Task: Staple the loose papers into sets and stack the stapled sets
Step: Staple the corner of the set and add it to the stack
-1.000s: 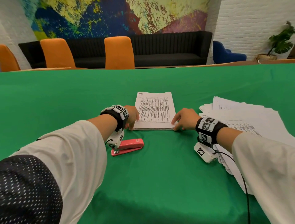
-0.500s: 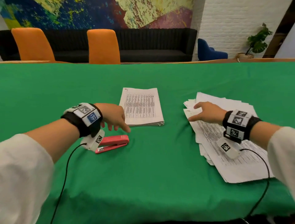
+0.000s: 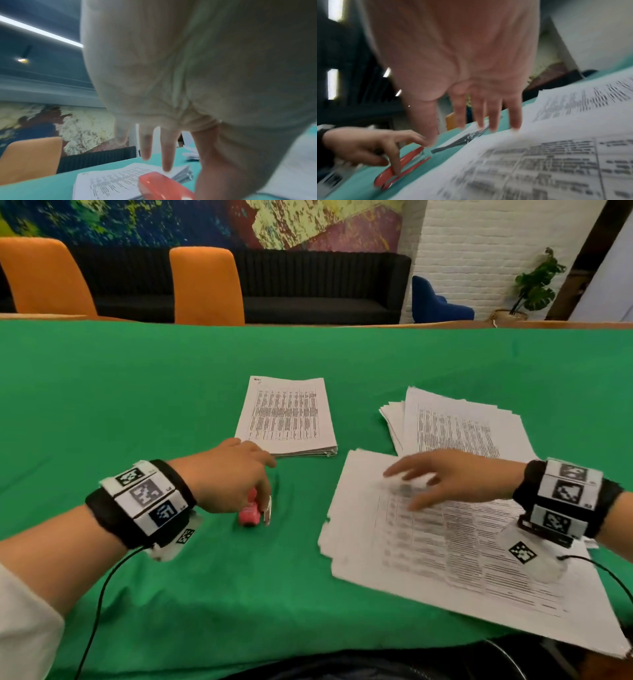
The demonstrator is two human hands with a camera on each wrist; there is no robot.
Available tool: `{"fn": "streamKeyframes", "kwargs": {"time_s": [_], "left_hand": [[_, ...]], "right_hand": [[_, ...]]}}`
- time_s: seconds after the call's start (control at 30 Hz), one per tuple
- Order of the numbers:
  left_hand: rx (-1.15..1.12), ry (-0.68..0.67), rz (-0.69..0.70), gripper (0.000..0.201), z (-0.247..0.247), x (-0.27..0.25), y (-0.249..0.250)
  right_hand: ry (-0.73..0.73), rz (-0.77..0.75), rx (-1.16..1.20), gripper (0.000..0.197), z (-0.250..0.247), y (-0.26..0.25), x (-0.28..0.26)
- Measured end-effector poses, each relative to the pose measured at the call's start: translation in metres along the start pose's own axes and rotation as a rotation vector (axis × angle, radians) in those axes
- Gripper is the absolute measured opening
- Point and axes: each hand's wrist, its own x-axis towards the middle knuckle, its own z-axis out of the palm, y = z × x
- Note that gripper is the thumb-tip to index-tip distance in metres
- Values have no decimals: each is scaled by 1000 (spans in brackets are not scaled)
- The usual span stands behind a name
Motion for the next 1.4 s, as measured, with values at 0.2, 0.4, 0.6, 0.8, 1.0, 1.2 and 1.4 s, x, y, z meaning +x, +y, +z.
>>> {"fn": "streamKeyframes", "kwargs": {"time_s": [0.2,0.4,0.6,0.8,1.0,1.2,1.4], "left_hand": [[-310,213,-282,58,-7,-13,2],[-444,85,-387,84,17,-7,13],[-444,83,-401,79,24,-8,-3],[-386,29,-439,49,25,-20,-19],[-388,103,-499,22,14,-32,-26],[-537,285,-383,34,-2,-37,-24],[-554,284,-246,41,-4,-18,2]], "right_hand": [[140,398,-99,92,-11,20,16],[107,379,-149,54,-1,13,21],[144,283,21,17,-26,2,11],[-38,181,48,19,-55,-25,11],[-13,133,-16,33,-39,-48,50],[106,-41,-280,91,9,-73,80],[-236,-154,-368,88,49,-93,56]]}}
